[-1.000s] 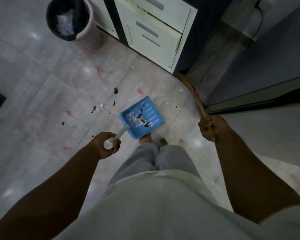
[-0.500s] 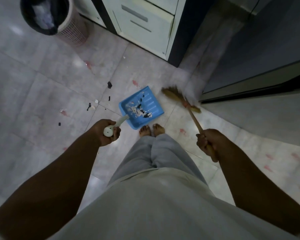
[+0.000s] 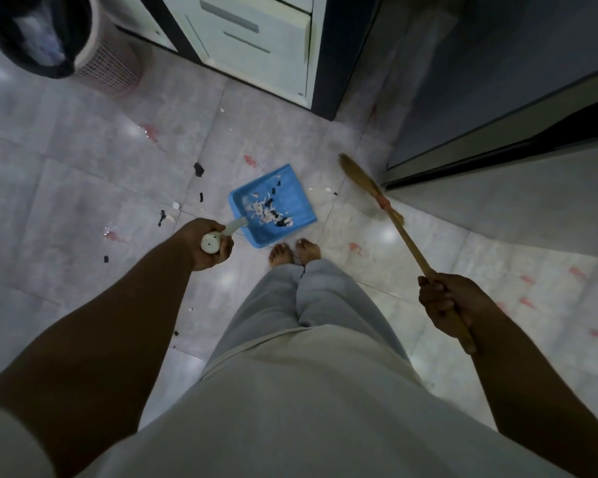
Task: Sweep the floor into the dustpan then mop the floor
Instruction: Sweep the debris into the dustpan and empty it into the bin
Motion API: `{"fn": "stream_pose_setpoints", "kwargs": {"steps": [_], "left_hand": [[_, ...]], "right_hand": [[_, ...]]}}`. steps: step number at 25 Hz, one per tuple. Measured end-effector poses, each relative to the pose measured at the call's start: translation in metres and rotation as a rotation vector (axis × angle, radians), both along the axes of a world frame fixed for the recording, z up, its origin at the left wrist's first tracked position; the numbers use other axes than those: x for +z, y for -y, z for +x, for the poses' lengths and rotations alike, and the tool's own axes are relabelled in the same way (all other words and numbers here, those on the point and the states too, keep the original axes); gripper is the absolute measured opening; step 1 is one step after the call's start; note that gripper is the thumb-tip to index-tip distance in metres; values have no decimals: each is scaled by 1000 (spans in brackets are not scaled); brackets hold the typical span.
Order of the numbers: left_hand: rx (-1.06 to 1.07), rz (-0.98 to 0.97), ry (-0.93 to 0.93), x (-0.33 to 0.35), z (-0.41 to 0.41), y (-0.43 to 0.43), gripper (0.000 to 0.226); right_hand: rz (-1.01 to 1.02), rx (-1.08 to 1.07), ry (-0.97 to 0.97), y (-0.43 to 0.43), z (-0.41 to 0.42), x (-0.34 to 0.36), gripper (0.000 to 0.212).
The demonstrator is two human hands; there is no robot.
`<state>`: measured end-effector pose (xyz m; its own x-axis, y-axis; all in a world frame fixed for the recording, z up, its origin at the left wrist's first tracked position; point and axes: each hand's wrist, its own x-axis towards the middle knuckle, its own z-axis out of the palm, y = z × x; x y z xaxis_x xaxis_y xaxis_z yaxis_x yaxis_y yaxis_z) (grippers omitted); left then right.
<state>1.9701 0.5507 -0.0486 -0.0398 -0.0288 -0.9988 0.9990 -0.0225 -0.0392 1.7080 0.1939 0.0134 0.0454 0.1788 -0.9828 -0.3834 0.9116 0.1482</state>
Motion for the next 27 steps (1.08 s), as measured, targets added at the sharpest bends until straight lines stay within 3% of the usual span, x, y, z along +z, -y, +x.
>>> {"fn": "stream_pose_setpoints", "kwargs": {"steps": [5, 14, 17, 19, 23, 27], "left_hand": [[-60, 47, 7, -10, 7, 18, 47], [-48, 64, 1, -12, 15, 19, 47], [-27, 54, 4, -9, 10, 10, 46], [6, 31, 1, -7, 5, 4, 46], [104, -22, 2, 4, -4, -16, 37], [229, -63, 26, 22, -19, -46, 29]], "right_hand": [[-7, -63, -43, -17, 19, -22, 26], [305, 32, 134, -41, 2, 4, 17], [289, 49, 167, -30, -1, 21, 47], [247, 75, 169, -21, 4, 25, 52], [155, 157, 121, -16, 24, 20, 14], [143, 232, 144, -14, 57, 15, 15]]}}
